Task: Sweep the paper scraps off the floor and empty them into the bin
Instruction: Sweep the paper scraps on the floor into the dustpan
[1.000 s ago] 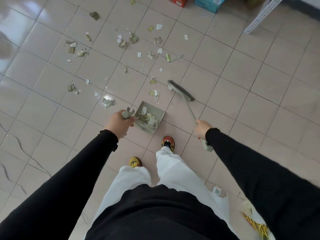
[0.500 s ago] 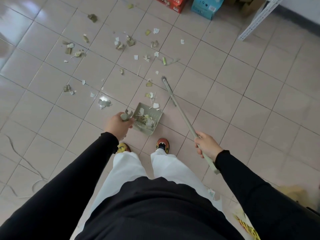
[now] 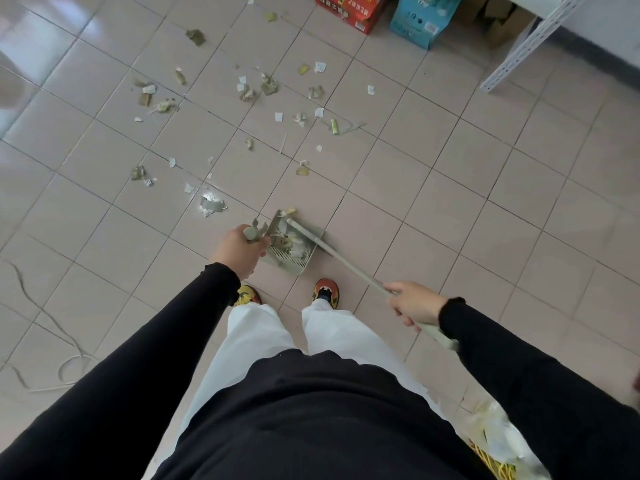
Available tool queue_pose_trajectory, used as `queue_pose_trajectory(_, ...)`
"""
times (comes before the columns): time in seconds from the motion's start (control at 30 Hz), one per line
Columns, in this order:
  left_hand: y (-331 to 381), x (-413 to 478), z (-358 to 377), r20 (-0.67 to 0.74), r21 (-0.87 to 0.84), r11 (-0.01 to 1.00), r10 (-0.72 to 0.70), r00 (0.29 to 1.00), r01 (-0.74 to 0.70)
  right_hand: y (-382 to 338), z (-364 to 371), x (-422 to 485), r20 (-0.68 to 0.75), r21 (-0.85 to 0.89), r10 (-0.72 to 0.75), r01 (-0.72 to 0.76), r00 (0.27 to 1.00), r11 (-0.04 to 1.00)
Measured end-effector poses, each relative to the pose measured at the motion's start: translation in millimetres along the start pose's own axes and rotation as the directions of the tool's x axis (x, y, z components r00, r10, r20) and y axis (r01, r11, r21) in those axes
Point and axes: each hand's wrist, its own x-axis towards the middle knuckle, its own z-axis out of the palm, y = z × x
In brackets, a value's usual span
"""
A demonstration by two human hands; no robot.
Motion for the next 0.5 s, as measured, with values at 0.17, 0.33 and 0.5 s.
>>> queue_pose_trajectory(0.17, -8, 1, 0, -0.005, -0.014, 1.000, -0.001, 1.000, 0.000, 9, -1, -29, -0.019, 0.051, -0.051, 0.052, 0.999, 0.997)
queue_pose_trajectory(0.33, -11, 0, -1, -0.018, -0.016, 1.000, 0.001, 1.000, -0.002, -26, 2, 13, -0.143, -0.096, -0.112, 0.099, 0.983, 0.990)
queue_pose_trajectory(0.5, -15, -2, -5, -0.030, -0.005, 1.000, -0.005, 1.000, 0.005, -52, 5, 45, -0.099, -0.349, -0.080, 0.040, 0.992, 0.936)
